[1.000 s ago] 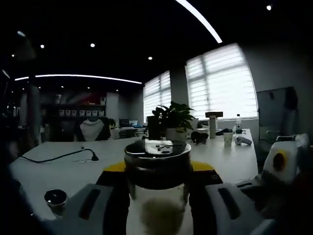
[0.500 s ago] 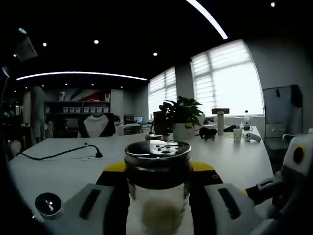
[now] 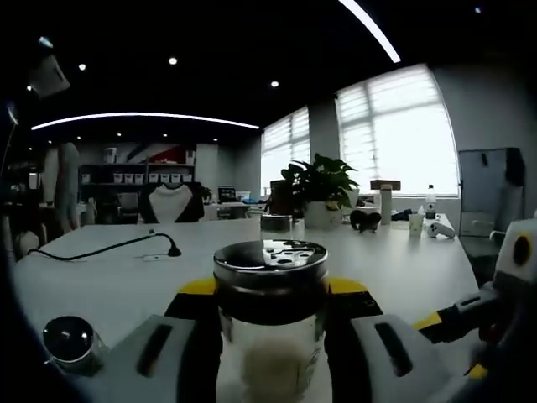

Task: Rotate the seasoning bottle until the label or dispensing opening points toward the visible target arrow and the bottle remains upright within the marked orientation range

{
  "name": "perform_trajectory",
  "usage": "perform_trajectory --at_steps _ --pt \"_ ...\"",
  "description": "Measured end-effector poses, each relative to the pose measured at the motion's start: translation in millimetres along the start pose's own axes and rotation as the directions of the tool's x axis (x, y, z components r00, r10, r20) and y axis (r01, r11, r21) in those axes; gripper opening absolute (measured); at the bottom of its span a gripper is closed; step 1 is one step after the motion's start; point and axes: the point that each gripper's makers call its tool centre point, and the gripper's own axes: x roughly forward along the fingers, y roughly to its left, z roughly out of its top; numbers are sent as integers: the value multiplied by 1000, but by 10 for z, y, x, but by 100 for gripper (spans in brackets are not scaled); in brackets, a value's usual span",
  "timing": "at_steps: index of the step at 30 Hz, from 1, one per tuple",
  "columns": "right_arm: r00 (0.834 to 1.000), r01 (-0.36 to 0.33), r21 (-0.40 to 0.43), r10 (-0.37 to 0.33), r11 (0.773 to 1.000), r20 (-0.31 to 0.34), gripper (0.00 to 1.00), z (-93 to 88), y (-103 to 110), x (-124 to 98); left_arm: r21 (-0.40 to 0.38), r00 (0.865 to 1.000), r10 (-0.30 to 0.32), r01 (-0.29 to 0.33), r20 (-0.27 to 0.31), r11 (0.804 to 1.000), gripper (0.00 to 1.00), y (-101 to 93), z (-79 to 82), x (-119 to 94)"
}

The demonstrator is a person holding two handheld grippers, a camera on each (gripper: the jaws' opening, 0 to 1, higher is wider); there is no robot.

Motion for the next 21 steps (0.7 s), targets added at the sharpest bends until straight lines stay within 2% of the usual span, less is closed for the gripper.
perform_trajectory --at_steps 4,10,14,21 --pt "1000 -1 1 1 1000 6 49 19 -21 2 -35 1000 18 -18 -2 999 48 30 -33 4" --pt "1000 8 8 -8 1000 15 49 43 -40 -1 -6 1000 29 -29 0 1000 48 56 -21 67" --pt "1000 22 -19 -22 1000 2 49 18 -52 -4 31 999 49 -50 18 998 48 49 -16 53" --pt "1000 25 -11 -25 1000 3 49 8 -61 -13 44 996 83 -84 18 996 49 64 -24 22"
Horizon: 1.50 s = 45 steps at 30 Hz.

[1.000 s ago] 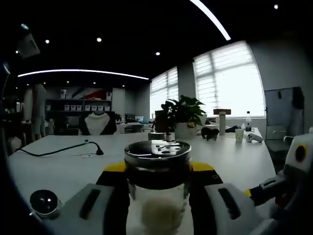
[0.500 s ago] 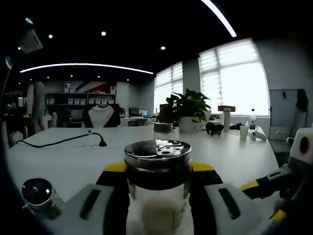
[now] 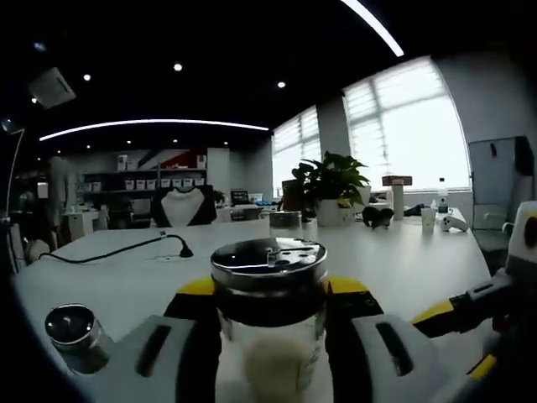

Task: Rotate the seasoning bottle until the label or dispensing opening points toward the visible target arrow and the bottle remains upright within the marked orientation range

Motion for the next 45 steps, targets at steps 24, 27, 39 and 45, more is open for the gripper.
perform_trajectory --at_steps 24,27,39,45 --pt "999 24 -19 -24 1000 27 49 131 64 -51 82 997 58 -61 41 995 63 2 208 -725" --pt "999 20 -30 -19 999 32 49 165 111 -66 86 998 61 -64 36 994 62 -12 199 -824" --pt "997 51 -57 -47 997 57 49 264 118 -140 71 994 105 -107 27 992 63 54 181 -1195" --pt "996 66 -64 -63 996 60 49 283 85 -156 57 993 121 -121 8 991 64 98 123 -1294"
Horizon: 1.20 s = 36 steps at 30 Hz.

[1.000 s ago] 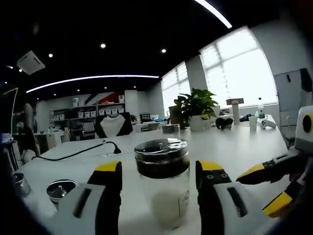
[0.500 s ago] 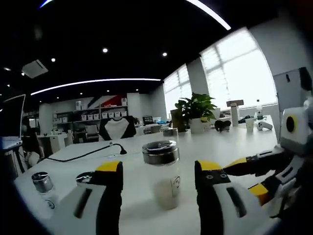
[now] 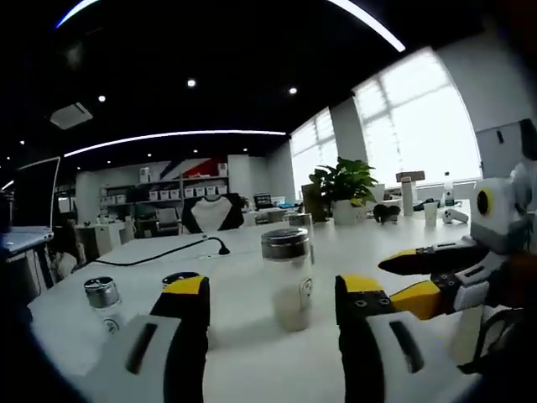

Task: Rotate the seasoning bottle until the label or dispensing opening points toward the visible target arrow and the bottle remains upright within the marked orientation range

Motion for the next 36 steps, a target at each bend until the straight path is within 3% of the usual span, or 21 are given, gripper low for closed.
perform_trajectory --at_steps 7,14,24,36 --pt "999 51 -5 -51 999 12 53 41 -118 -11 -16 1000 15 -16 -23 1000 66 35 -93 -64" --pt "994 108 22 -108 994 1 63 15 -249 -37 -32 999 3 -5 -33 999 72 19 -136 -97" --pt "988 153 34 -153 988 -1 64 17 -416 -94 -15 998 -37 36 -55 999 82 -22 -158 -132" --pt "978 209 11 -209 978 20 62 166 -772 -126 -22 995 -74 72 -74 997 81 -108 -223 -132"
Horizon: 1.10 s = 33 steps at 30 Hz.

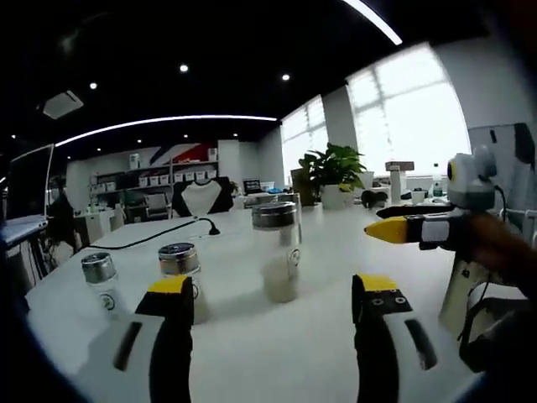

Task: Rotate the seasoning bottle until the label or dispensing opening points toward the visible target arrow and the bottle remains upright within the marked orientation range

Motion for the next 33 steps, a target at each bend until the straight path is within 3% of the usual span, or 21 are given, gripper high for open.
perform_trajectory --at_steps 10,22,33 --pt "1000 28 -2 -28 1000 2 61 46 -236 95 -9 1000 -28 28 -5 1000 80 -35 -26 55" --pt "999 41 -15 -41 999 6 59 88 -541 442 -16 997 -78 77 -20 997 76 -91 -123 127" --pt "1000 27 -26 -27 999 8 58 157 -590 817 -7 993 -117 117 -32 993 73 -125 -136 341"
